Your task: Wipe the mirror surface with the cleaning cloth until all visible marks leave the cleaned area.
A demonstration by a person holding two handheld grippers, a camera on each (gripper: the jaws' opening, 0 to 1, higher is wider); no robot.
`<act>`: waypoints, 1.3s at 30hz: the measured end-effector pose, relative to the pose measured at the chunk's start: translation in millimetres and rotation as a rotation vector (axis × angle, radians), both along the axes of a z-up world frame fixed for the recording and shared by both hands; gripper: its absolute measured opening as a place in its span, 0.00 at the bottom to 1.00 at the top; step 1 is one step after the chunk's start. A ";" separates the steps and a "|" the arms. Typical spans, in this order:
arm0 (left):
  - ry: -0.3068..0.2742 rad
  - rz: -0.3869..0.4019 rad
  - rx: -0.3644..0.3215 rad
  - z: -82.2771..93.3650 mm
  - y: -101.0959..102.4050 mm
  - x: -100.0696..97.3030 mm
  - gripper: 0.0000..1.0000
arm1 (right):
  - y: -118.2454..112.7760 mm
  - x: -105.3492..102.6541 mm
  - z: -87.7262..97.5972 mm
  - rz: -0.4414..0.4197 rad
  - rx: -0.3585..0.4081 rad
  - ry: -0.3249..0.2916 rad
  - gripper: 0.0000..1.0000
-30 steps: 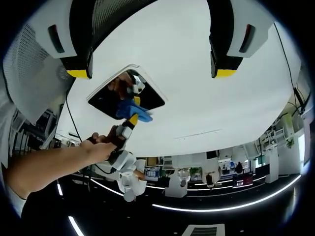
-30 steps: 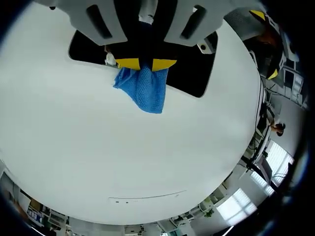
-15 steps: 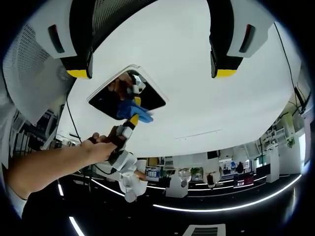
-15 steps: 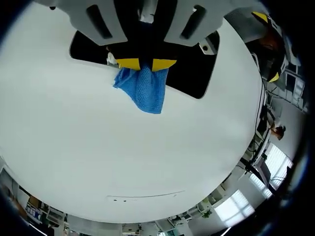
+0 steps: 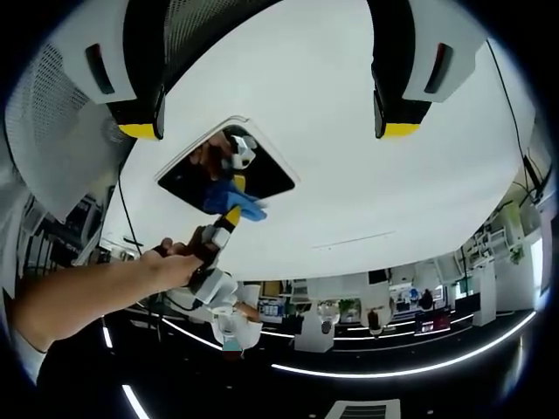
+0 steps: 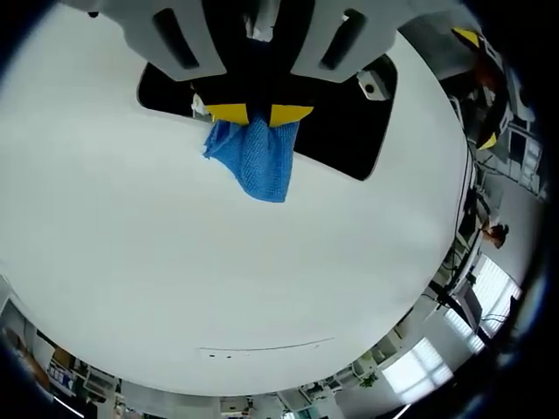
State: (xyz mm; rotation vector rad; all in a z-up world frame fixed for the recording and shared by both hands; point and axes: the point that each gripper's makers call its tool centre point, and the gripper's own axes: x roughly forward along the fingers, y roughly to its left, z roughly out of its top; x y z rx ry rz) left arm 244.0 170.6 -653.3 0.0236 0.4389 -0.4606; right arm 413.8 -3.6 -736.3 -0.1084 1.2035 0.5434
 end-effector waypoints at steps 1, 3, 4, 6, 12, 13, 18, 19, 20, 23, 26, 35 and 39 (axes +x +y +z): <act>0.000 0.000 -0.001 0.5 -0.2 0.0 0.99 | -2.5 0.7 -0.5 -0.002 -0.002 0.001 0.00; 0.001 0.000 -0.001 -0.2 0.0 0.2 0.99 | -6.2 0.7 -0.8 -0.004 -0.002 0.002 0.00; 0.001 -0.001 -0.001 -0.2 -0.1 0.2 0.99 | -7.6 0.6 -0.7 -0.004 -0.003 0.002 0.00; 0.001 -0.001 0.000 -0.1 -0.2 0.0 0.99 | -10.7 0.4 -0.5 -0.005 -0.006 0.000 0.00; 0.003 -0.002 -0.001 -0.4 -0.4 -0.3 0.99 | -17.4 -1.1 1.0 -0.014 -0.010 -0.003 0.00; 0.003 -0.002 -0.001 -0.5 -0.4 -0.3 0.99 | -18.3 -0.6 0.5 -0.016 -0.012 -0.002 0.00; 0.000 -0.002 -0.003 0.2 -0.4 -0.2 0.99 | -24.0 3.8 -2.3 -0.021 -0.017 0.000 0.00; 0.001 -0.001 -0.006 0.0 -0.6 -0.3 0.99 | -25.6 3.3 -2.0 -0.024 -0.018 0.001 0.00; 0.001 -0.001 -0.006 0.0 -0.6 -0.3 0.99 | -26.8 1.5 -0.8 -0.026 -0.021 0.002 0.00; -0.002 0.001 -0.013 0.9 -0.4 0.0 0.99 | -30.2 1.6 -1.1 -0.030 -0.019 0.004 0.00; 0.000 0.002 -0.015 0.7 -0.3 0.1 0.99 | -30.1 1.9 -1.6 -0.032 -0.020 0.003 0.00; 0.008 0.003 -0.011 -0.2 -0.6 -0.7 0.99 | -29.9 -0.7 -0.2 -0.060 -0.013 0.011 0.00; -0.002 0.004 -0.010 1.4 -0.8 -0.5 0.99 | -29.6 -0.7 -1.8 -0.075 -0.020 0.002 0.00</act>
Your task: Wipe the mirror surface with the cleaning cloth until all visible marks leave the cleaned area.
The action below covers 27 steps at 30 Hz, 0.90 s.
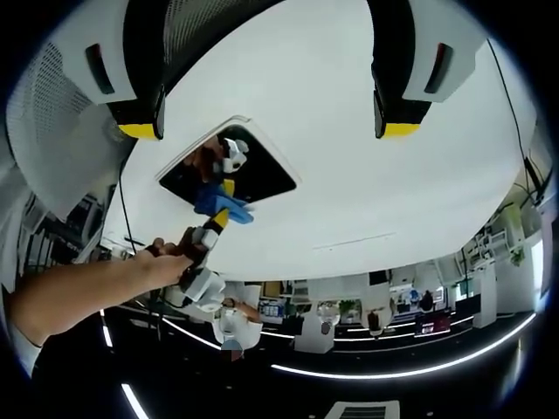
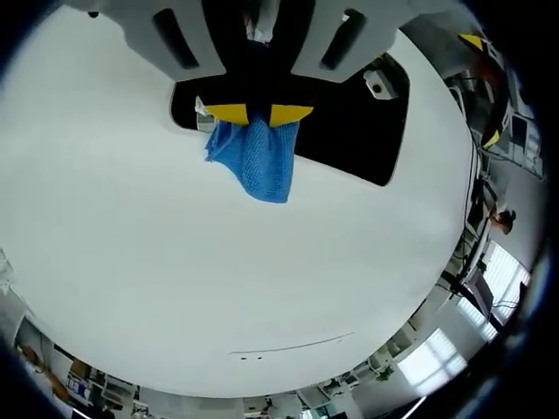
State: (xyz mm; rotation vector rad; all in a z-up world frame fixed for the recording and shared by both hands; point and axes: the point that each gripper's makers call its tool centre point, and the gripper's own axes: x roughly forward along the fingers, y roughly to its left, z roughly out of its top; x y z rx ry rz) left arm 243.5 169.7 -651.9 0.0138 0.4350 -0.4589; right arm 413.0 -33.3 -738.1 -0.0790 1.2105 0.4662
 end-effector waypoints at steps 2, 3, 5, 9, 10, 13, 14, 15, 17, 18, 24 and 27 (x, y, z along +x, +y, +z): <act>-0.005 0.012 -0.002 1.3 2.0 0.1 0.99 | -0.2 -1.6 -1.0 0.000 0.000 0.000 0.00; -0.007 0.017 -0.003 1.7 3.1 0.5 0.99 | -0.2 -3.3 -1.1 0.002 0.002 0.002 0.00; -0.011 0.025 -0.004 1.8 5.0 1.5 0.99 | -1.0 -7.6 -1.7 0.007 0.005 0.006 0.00; -0.013 0.019 -0.002 2.2 4.2 1.8 0.99 | -2.2 -14.7 -3.0 0.007 0.006 0.009 0.00; -0.012 0.020 -0.003 2.0 4.1 1.5 0.99 | -2.8 -18.1 -2.6 0.002 0.006 0.011 0.00; -0.015 0.018 0.003 2.1 4.1 1.4 0.99 | -3.7 -22.6 -3.1 -0.008 0.007 0.016 0.00; -0.019 0.019 0.013 2.4 5.1 1.7 0.99 | -4.2 -23.7 -4.1 -0.012 0.007 0.020 0.00; -0.025 0.022 0.018 3.2 5.8 2.2 0.99 | -4.4 -24.2 -4.7 -0.012 0.007 0.020 0.00; -0.032 0.027 0.017 4.3 6.8 2.7 0.99 | -5.3 -28.2 -4.9 -0.016 0.009 0.022 0.00; -0.029 0.028 0.016 3.9 6.9 2.4 0.99 | -5.7 -31.2 -4.0 -0.018 0.009 0.023 0.00; -0.029 0.034 0.015 4.6 8.1 2.3 0.99 | -8.1 -50.9 1.0 -0.024 0.012 0.030 0.00; -0.030 0.033 0.013 4.5 8.2 2.3 0.99 | -9.6 -57.4 1.6 -0.038 0.020 0.031 0.00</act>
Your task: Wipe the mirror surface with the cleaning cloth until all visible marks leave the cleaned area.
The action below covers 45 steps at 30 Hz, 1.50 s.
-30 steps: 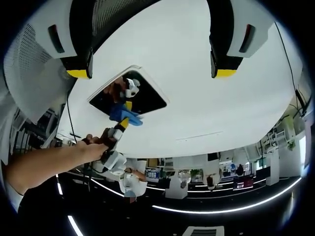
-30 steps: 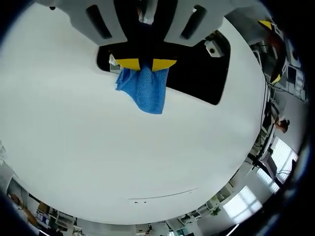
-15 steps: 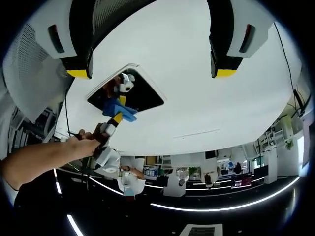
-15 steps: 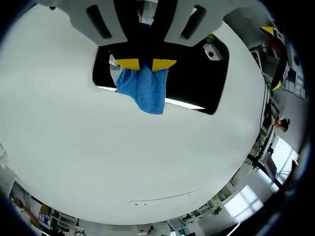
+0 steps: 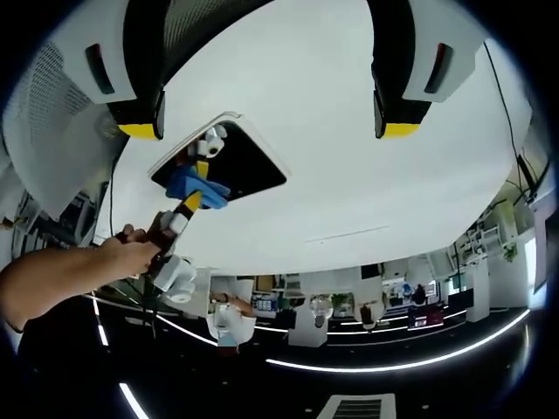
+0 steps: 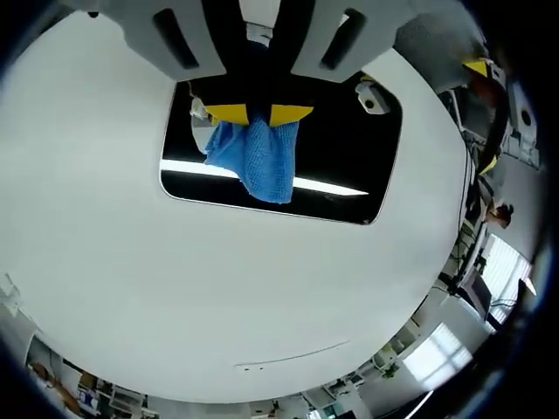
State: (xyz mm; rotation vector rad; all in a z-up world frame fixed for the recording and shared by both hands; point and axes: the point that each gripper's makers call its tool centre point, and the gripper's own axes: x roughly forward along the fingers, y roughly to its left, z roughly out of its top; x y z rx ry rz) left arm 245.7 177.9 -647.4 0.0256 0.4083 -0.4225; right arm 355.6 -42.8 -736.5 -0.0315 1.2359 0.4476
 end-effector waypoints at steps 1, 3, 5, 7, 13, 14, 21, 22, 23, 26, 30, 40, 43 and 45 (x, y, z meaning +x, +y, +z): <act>0.000 0.001 0.000 -0.2 0.2 0.0 0.99 | -0.1 -0.3 -0.9 0.000 0.000 0.000 0.00; -0.001 0.000 -0.002 0.6 -0.5 -0.2 0.99 | -0.6 -3.4 -1.4 0.002 -0.003 -0.002 0.00; -0.001 0.001 -0.005 0.7 0.0 0.0 0.99 | -1.4 -6.3 -1.6 0.005 -0.005 -0.004 0.00; 0.000 0.000 -0.010 0.9 -0.3 -0.1 0.99 | -2.6 -9.6 -1.7 0.003 -0.002 -0.004 0.00; 0.001 -0.001 -0.010 0.8 -0.6 0.1 0.99 | -3.7 -20.0 -0.5 0.005 0.000 -0.002 0.00; 0.002 -0.003 -0.010 0.7 -1.0 0.0 0.99 | -3.7 -22.0 -0.2 0.007 -0.002 -0.003 0.00; 0.002 -0.001 -0.008 0.1 -0.2 0.4 0.99 | -6.0 -29.2 -2.2 0.001 0.016 -0.002 0.00; 0.001 -0.002 -0.008 0.6 -0.6 0.3 0.99 | -6.5 -30.0 -2.4 -0.001 0.020 -0.001 0.00; 0.000 -0.003 -0.007 1.1 -1.0 0.2 0.99 | -7.2 -31.6 -2.6 -0.006 0.025 0.004 0.00; 0.002 -0.003 -0.008 0.2 -0.8 0.7 0.99 | -7.4 -36.5 -2.1 -0.006 0.028 0.007 0.00; 0.003 -0.002 -0.007 0.2 -1.0 0.2 0.99 | -8.2 -41.1 -3.3 -0.006 0.033 0.013 0.00; -0.008 0.004 0.001 1.2 0.3 0.3 0.99 | -8.6 -56.0 -5.4 -0.026 0.073 0.030 0.00; -0.007 0.006 0.005 1.0 1.0 0.9 0.99 | -8.5 -59.6 -5.0 -0.024 0.078 0.026 0.00; -0.007 0.005 0.002 1.1 0.6 0.9 0.99 | -8.3 -61.5 -4.8 -0.023 0.078 0.025 0.00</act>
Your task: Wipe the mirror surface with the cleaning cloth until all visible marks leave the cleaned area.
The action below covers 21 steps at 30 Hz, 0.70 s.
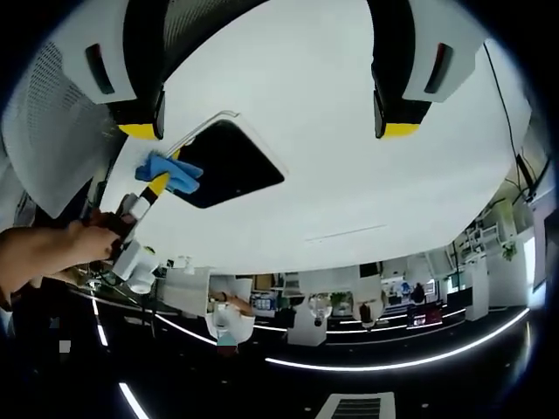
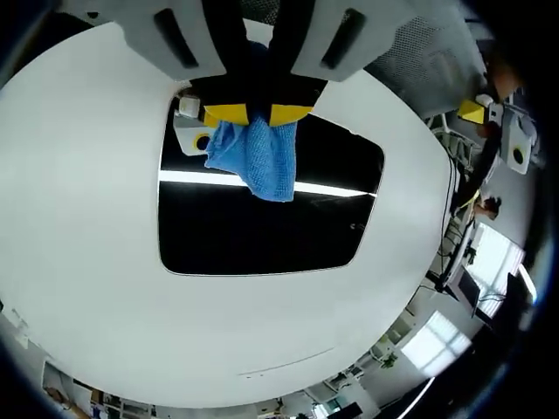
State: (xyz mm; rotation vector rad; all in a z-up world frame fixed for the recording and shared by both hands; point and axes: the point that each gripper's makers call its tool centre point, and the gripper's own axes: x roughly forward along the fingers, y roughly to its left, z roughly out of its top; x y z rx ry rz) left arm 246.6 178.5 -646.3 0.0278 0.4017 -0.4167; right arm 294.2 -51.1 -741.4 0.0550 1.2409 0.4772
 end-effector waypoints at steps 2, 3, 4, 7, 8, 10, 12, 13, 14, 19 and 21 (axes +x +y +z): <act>0.002 -0.002 0.001 -0.8 -0.2 -0.4 0.99 | 0.0 -1.6 0.1 -0.001 0.001 0.000 0.00; 0.003 -0.001 0.001 -0.9 0.1 -0.4 0.99 | -0.1 -2.9 0.0 0.000 0.001 0.000 0.00; 0.003 0.000 0.000 -0.9 0.4 -0.2 0.99 | 0.0 -4.4 0.3 0.001 0.001 0.000 0.00; 0.005 -0.001 -0.003 -1.4 0.3 -0.4 0.99 | -0.1 -8.0 0.5 0.009 0.001 -0.004 0.00; 0.004 -0.001 -0.002 -1.3 0.4 -0.4 0.99 | 0.0 -8.8 0.7 0.015 -0.002 -0.010 0.00; 0.006 -0.001 -0.002 -1.2 -0.1 -0.7 0.99 | 0.4 -12.1 0.9 0.027 -0.012 -0.014 0.00; 0.005 -0.002 -0.001 -1.6 0.3 -0.4 0.99 | 0.2 -14.2 1.1 0.034 -0.018 -0.018 0.00; 0.004 0.000 -0.003 -0.9 0.3 -0.4 0.99 | 0.2 -16.0 1.5 0.040 -0.022 -0.022 0.00; 0.005 0.001 -0.004 -0.7 0.4 -0.5 0.99 | 0.2 -16.6 1.4 0.045 -0.025 -0.024 0.00; 0.007 0.000 -0.006 -1.5 0.3 -0.5 0.99 | -0.7 -15.7 1.1 0.044 -0.018 -0.022 0.00; 0.007 -0.002 -0.007 -1.3 -0.2 -0.5 0.99 | -0.7 -15.3 0.8 0.042 -0.015 -0.020 0.00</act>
